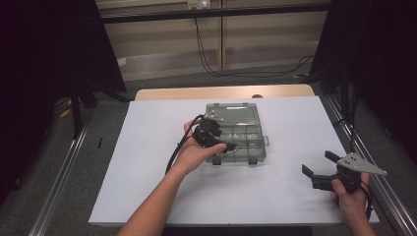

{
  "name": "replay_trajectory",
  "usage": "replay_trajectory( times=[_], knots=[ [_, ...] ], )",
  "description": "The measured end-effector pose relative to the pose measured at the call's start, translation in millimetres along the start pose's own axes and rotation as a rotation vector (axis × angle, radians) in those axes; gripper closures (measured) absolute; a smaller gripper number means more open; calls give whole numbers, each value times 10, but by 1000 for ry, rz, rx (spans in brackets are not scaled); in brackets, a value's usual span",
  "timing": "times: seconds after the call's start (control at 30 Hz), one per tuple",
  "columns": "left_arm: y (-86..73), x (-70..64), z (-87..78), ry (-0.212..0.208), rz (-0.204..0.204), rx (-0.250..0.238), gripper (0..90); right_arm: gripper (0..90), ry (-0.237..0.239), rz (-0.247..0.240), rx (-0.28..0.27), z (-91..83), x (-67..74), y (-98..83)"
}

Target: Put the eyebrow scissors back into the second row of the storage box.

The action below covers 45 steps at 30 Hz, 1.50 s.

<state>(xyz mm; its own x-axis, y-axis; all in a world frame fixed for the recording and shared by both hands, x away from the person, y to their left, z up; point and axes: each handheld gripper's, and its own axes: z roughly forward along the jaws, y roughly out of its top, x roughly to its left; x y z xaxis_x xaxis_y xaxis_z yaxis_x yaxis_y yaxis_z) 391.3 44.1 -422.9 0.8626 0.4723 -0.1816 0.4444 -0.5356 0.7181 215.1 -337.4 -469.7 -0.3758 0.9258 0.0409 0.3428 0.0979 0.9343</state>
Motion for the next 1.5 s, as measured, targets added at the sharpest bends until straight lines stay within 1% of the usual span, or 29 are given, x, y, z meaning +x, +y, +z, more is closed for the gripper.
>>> replay_trajectory(
  times=[0.03, 0.07, 0.13, 0.17, 0.23, 0.27, 0.33, 0.37, 0.43, 0.57, 0.6, 0.63, 0.7, 0.73, 0.77, 0.8, 0.83, 0.9, 0.93, 0.97, 1.03, 1.07, 1.1, 1.13, 1.3, 1.37, 1.4, 1.43, 1.5],
  knots=[
    [-7, 3, 0, 0, -12, -10, 105, 1, 1, 0, 1, 2, 2, 5],
    [-9, 16, -18, 9, -17, 7, 65, 1, -1, 0, 0, 7, 7, 10],
    [-23, 42, -32, 11, -29, -12, 0, 1, -2, -1, 4, 21, 14, 28],
    [-24, 53, -52, 11, -33, -5, 0, 1, -2, -3, 4, 32, 21, 42],
    [-37, 82, -79, 22, -48, -23, 0, 1, 2, -7, 4, 43, 32, 64],
    [-43, 101, -99, 20, -52, -24, 0, 1, 3, -7, 2, 48, 43, 77],
    [-60, 129, -123, 16, -72, -44, 0, 1, 5, -16, 1, 60, 57, 106],
    [-66, 139, -137, 25, -73, -48, 0, 1, 7, -17, 1, 67, 64, 121],
    [-82, 162, -161, 26, -83, -56, 0, 0, 11, -20, -1, 83, 64, 155],
    [-97, 217, -222, 55, -96, -67, 0, 1, 17, -15, -10, 114, 59, 252],
    [-101, 229, -226, 56, -97, -78, 0, 1, 17, -13, -15, 124, 62, 288],
    [-104, 235, -232, 55, -110, -86, 0, 1, 20, -13, -15, 127, 62, 311],
    [-112, 262, -247, 58, -113, -92, 0, 1, 25, -22, -18, 150, 66, 380],
    [-115, 274, -257, 65, -110, -86, 0, 0, 27, -25, -21, 163, 69, 401],
    [-125, 276, -251, 68, -123, -104, 0, 0, 30, -26, -21, 172, 69, 432],
    [-129, 288, -255, 65, -123, -107, 0, 1, 33, -25, -23, 186, 70, 462],
    [-131, 300, -270, 69, -119, -94, 0, 0, 34, -25, -26, 202, 70, 488],
    [-143, 313, -275, 76, -130, -108, 0, 0, 37, -24, -29, 239, 73, 539],
    [-148, 326, -281, 82, -128, -113, 0, 0, 37, -22, -29, 261, 73, 562],
    [-148, 332, -293, 84, -141, -114, 0, 0, 42, -27, -29, 284, 71, 584],
    [-159, 365, -307, 78, -149, -130, 0, 1, 47, -24, -25, 338, 74, 627],
    [-163, 375, -316, 82, -157, -133, 0, 1, 51, -17, -23, 369, 69, 647],
    [-168, 388, -325, 95, -160, -138, 0, 1, 53, -8, -22, 401, 65, 666],
    [-171, 395, -332, 92, -167, -139, 0, 1, 55, -7, -20, 433, 64, 682],
    [-183, 444, -374, 108, -165, -134, 0, 1, 67, -10, -13, 565, 83, 760],
    [-184, 457, -374, 110, -176, -148, 1, 1, 71, -14, -11, 614, 102, 785],
    [-185, 470, -382, 116, -170, -138, 2, 1, 78, -13, -8, 636, 114, 798],
    [-184, 483, -379, 117, -173, -147, 2, 0, 83, -16, -10, 658, 122, 809],
    [-182, 509, -382, 115, -178, -147, 2, 2, 93, -15, -13, 701, 140, 831]
  ],
)
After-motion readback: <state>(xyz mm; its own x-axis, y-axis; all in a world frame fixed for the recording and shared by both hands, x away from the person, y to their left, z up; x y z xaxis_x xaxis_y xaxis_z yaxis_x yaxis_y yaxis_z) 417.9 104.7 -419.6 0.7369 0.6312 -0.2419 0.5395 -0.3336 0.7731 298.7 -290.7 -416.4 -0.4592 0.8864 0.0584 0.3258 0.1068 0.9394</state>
